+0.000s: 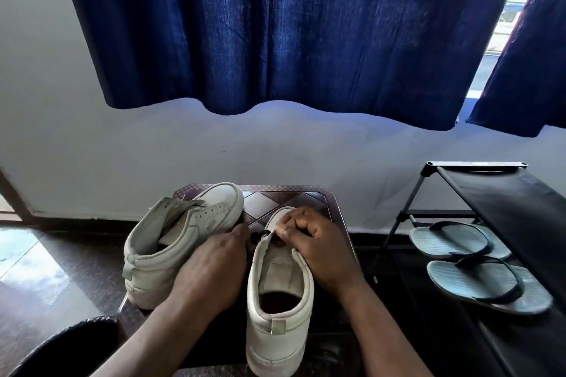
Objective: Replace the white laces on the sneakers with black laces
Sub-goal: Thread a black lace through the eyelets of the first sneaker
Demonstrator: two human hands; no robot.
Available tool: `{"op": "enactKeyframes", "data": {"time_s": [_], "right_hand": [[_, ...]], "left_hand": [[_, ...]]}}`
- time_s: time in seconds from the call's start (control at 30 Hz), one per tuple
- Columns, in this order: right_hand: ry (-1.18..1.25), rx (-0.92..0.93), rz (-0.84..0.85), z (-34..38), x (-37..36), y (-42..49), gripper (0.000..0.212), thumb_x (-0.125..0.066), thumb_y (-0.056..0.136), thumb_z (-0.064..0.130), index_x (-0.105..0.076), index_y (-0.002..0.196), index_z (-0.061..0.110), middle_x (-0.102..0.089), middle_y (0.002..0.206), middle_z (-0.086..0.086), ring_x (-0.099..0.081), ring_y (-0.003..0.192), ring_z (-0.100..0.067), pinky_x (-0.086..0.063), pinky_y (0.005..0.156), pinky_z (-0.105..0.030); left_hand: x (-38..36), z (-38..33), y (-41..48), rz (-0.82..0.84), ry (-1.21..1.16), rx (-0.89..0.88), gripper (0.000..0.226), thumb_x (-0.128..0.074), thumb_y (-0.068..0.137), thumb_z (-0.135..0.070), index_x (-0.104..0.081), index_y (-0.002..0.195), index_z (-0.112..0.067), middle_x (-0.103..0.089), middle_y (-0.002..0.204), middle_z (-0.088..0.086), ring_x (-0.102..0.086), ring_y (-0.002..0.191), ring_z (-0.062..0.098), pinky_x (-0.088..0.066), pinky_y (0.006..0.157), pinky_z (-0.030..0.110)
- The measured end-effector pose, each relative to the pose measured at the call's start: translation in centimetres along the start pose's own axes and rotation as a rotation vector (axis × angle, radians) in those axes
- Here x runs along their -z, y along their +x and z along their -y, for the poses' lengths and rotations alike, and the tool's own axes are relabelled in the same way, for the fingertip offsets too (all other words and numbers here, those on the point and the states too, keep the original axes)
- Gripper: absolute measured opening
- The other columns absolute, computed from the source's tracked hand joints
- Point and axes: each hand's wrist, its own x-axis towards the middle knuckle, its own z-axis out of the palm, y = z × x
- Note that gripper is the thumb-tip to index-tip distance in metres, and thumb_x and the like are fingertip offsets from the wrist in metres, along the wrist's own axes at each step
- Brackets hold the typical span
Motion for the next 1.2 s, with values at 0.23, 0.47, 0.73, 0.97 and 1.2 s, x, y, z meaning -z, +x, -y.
{"op": "enactKeyframes", "data": {"time_s": [0.23, 0.47, 0.73, 0.97, 1.2], "right_hand": [[-0.012, -0.019, -0.002, 0.1, 0.2, 0.0, 0.007, -0.075, 0.092, 0.009, -0.076, 0.085, 0.008, -0.072, 0.093, 0.008, -0.067, 0.091, -0.005, -0.050, 0.085, -0.018], [0.049, -0.113, -0.024, -0.1, 0.4, 0.3, 0.014, -0.070, 0.093, 0.005, -0.075, 0.090, 0.018, -0.076, 0.094, 0.011, -0.066, 0.086, 0.000, -0.048, 0.080, -0.017], [0.048, -0.139, -0.092, -0.5, 0.7, 0.5, 0.025, -0.061, 0.095, -0.002, -0.076, 0.091, 0.017, -0.076, 0.090, 0.010, -0.057, 0.068, -0.002, -0.045, 0.069, -0.023], [-0.124, -0.106, -0.125, -1.1, 2.7, 0.7, 0.013, -0.075, 0.091, 0.012, -0.079, 0.084, 0.023, -0.075, 0.080, 0.016, -0.064, 0.076, 0.000, -0.048, 0.079, -0.025], [-0.095, -0.104, 0.082, -1.3, 4.1, 0.3, 0.017, -0.076, 0.075, 0.031, -0.081, 0.091, 0.028, -0.079, 0.094, 0.005, -0.072, 0.094, -0.014, -0.055, 0.098, -0.045]], "left_hand": [[0.0, 0.3, 0.0, 0.013, -0.029, -0.131, 0.015, -0.061, 0.101, -0.032, -0.048, 0.098, -0.040, -0.073, 0.102, -0.009, -0.065, 0.091, 0.019, -0.046, 0.073, 0.032], [-0.1, 0.7, 0.4, -0.018, 0.005, -0.175, 0.003, -0.058, 0.100, -0.027, -0.056, 0.099, -0.029, -0.069, 0.091, -0.010, -0.063, 0.086, 0.019, -0.048, 0.072, 0.035], [0.5, 0.1, 0.8, 0.006, 0.119, -0.095, 0.019, -0.056, 0.101, -0.025, -0.070, 0.112, -0.032, -0.076, 0.104, -0.001, -0.070, 0.098, 0.024, -0.052, 0.078, 0.032], [0.0, 0.6, 1.5, -0.050, -0.391, 0.030, 0.016, -0.065, 0.096, -0.015, -0.069, 0.089, -0.028, -0.075, 0.088, -0.025, -0.067, 0.082, -0.009, -0.049, 0.079, 0.018], [-1.0, 0.1, 2.2, -0.061, -0.366, -0.003, 0.016, -0.071, 0.092, -0.015, -0.072, 0.085, -0.029, -0.074, 0.085, -0.018, -0.067, 0.080, -0.001, -0.050, 0.075, 0.021]]}}
